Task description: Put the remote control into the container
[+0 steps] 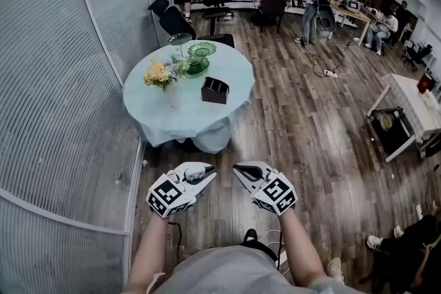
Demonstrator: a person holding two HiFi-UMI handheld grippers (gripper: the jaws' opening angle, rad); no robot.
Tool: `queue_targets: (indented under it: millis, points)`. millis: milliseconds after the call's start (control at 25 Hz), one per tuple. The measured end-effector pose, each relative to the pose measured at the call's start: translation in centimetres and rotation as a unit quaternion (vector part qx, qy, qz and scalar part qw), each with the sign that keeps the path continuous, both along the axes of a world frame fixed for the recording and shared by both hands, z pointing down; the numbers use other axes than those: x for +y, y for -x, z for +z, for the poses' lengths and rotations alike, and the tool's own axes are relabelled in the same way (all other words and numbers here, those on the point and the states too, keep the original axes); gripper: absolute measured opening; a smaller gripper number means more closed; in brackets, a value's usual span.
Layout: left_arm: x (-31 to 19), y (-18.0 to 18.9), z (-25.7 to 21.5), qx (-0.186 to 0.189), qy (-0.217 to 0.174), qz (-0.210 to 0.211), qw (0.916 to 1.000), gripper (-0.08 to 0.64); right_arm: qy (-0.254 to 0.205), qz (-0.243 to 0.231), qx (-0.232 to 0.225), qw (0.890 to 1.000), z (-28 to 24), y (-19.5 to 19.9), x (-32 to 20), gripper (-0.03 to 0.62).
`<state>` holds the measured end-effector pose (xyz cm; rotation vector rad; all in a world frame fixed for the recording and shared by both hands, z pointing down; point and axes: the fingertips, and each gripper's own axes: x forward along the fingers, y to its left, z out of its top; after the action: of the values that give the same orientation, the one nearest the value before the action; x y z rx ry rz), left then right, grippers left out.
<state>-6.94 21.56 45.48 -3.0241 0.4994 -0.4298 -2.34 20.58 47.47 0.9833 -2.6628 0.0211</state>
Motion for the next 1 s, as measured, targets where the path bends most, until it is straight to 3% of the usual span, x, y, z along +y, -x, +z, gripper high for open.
queue_targets:
  millis: [1000]
  points:
    - [-3.8, -9.4, 0.2, -0.001, 0.006, -0.084, 0.9964, 0.041, 0.002, -0.06, 0.019, 0.998, 0.6, -10.5, -4.8, 0.018]
